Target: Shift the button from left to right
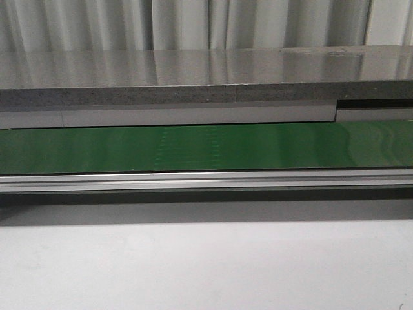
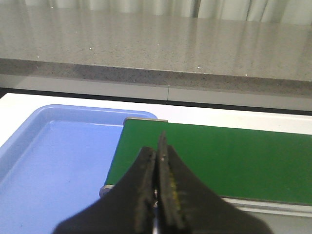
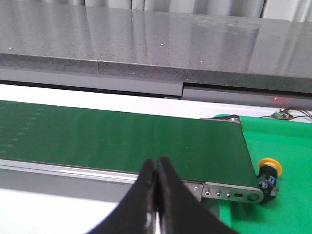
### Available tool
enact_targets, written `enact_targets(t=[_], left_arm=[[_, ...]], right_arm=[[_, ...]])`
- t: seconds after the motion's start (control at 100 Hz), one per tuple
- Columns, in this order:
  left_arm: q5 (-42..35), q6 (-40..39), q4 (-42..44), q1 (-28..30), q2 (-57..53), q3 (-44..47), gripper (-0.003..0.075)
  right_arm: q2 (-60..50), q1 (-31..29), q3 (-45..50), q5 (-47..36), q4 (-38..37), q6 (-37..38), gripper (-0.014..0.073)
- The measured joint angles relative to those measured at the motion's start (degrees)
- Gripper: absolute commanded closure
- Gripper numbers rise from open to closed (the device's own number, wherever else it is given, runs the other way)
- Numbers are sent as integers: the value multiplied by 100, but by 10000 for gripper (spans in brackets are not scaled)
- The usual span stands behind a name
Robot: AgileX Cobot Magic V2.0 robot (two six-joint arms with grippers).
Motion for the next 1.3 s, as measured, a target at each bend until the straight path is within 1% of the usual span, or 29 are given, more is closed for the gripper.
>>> enact_targets(t=[0.18,0.26,0.42,0.51,0.73,0.94,1.09,1.3], left_arm=[[0,0,0,0,0,0,741],[0,0,0,0,0,0,741],[0,0,0,0,0,0,741],[0,0,0,0,0,0,741],[0,0,0,0,0,0,741],[0,0,0,0,0,3,741],[0,0,0,0,0,3,741],[0,0,0,0,0,3,741]], right_arm=[[0,0,13,-35,0,0,662],[0,0,122,-244,0,0,662],[-25,0,568,-821,0,10,662],[-161,0,854,-1011,0,102,662],[-921,0,1480,-1131,-47,397,662],[-985,0,1925,-1212,-47,443,662],[-985,0,2098,-1409,-57,446,662],[-985,0,2107,-1684,-57,458,662]])
